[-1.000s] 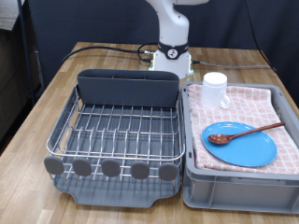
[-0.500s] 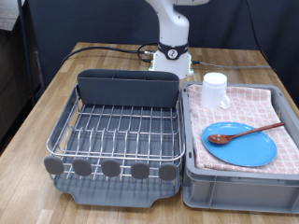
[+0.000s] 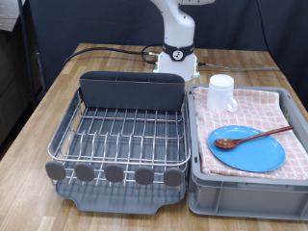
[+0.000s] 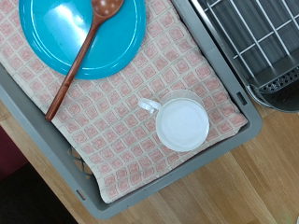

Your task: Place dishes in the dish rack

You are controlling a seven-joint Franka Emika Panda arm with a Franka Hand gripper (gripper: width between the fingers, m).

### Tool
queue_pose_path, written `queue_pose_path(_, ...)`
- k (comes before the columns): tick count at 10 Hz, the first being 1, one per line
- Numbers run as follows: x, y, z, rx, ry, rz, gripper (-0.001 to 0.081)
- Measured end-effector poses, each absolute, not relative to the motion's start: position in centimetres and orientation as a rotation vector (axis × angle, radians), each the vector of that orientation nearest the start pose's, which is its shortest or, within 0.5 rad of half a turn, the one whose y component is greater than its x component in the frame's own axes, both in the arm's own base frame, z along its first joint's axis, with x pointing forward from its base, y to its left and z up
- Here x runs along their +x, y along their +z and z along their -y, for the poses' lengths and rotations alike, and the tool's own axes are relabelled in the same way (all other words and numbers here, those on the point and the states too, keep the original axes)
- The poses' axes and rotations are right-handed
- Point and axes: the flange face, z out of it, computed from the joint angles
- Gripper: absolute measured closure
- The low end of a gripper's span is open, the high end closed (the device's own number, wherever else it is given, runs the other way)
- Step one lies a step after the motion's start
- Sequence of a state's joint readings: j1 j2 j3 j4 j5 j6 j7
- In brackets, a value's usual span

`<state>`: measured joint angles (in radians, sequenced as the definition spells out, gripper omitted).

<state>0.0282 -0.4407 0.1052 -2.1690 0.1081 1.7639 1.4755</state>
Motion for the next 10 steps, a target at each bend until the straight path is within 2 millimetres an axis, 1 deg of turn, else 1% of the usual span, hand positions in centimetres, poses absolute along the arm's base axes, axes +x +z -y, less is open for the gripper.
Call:
queue_pose_path(1, 41.8, 56.9, -7.6, -2.398, 0.024, -1.925, 0.0004)
queue_pose_path(2, 41.7, 56.7, -8.4, -2.417, 0.017, -1.909, 0.0004)
queue_pose_path(7, 41.0, 56.2, -13.5, -2.449, -0.055, -1.922, 0.0004)
queue_pose_path(9, 41.6, 56.0, -14.6, -2.441, -0.132, -1.914, 0.0004)
queue_pose_path(10, 42.2, 55.9, -15.0, -2.410, -0.184, -1.910, 0.0004)
